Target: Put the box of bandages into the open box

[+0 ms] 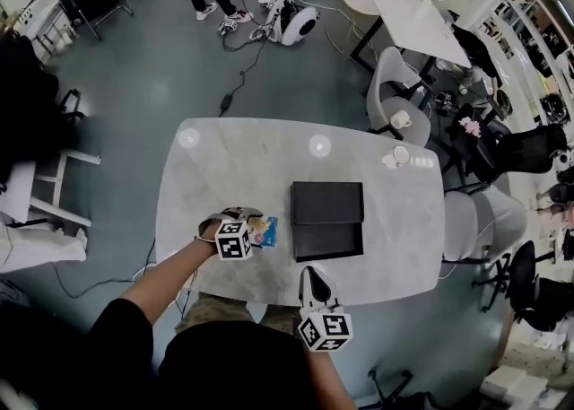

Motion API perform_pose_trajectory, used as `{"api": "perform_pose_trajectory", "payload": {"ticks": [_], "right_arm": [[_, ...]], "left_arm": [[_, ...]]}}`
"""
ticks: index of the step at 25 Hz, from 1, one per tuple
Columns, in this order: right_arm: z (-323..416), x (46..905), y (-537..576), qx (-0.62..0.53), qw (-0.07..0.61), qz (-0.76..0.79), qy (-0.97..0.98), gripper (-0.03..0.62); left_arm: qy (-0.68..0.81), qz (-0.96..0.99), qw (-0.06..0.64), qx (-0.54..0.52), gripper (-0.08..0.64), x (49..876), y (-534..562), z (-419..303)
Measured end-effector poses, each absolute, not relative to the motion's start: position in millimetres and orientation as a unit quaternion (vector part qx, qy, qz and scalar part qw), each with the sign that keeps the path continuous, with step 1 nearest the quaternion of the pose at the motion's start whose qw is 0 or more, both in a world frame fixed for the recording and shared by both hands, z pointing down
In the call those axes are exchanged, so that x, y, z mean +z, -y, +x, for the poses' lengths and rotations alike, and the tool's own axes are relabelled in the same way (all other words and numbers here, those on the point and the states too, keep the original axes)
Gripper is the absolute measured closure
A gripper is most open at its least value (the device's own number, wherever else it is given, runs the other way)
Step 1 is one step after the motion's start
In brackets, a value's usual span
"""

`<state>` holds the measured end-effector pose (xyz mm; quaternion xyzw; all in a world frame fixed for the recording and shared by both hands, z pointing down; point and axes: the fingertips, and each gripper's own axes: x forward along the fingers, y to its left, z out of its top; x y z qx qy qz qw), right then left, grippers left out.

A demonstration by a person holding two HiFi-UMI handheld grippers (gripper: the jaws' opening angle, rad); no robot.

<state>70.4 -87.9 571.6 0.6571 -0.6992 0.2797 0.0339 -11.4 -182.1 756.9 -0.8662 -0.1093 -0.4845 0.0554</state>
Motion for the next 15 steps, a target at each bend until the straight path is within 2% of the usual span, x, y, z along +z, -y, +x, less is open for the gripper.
{"api": "perform_pose_trajectory", "payload": {"ticks": [15], "right_arm": [[206,552,68,0.253,0.029,0.649,0.717,0.581]], "left_arm": [[0.079,-0.868,0.059,-0.487,0.147,734,138,109]]}}
